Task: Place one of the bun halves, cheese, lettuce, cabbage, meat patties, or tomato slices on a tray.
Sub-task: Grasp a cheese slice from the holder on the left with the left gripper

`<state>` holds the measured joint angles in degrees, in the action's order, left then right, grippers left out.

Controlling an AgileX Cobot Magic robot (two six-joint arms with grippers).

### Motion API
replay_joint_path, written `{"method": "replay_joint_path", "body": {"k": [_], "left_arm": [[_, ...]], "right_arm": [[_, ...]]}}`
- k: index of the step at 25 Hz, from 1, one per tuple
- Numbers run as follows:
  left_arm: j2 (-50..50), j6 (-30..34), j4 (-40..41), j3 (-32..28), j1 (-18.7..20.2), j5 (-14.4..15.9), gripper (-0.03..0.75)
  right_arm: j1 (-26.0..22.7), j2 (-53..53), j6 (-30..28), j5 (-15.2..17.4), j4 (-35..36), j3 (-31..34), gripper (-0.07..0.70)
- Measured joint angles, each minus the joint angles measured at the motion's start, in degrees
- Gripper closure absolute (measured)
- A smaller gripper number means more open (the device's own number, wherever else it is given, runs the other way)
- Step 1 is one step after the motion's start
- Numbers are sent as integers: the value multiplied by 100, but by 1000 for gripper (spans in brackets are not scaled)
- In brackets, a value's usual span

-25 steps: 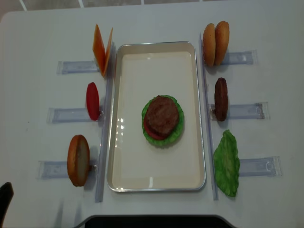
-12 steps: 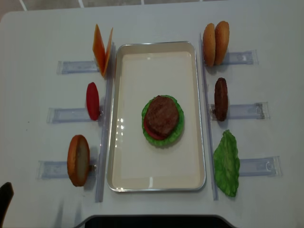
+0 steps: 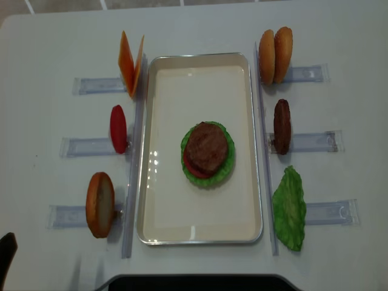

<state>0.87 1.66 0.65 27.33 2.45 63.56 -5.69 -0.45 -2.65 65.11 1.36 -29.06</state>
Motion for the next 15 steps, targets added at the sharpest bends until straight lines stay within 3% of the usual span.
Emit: {"method": "replay_joint_path", "body": {"k": [7,11,15], "left_arm": [[-543,-768,343,56,0,11,324],[-1807,-1003,421,296,0,-116,311],[-3361,-1118,456,830,0,-377,246]], "right_arm": [[0,0,0,0,0,0,92],[0,0,0,0,0,0,92],[0,0,0,0,0,0,92]]}}
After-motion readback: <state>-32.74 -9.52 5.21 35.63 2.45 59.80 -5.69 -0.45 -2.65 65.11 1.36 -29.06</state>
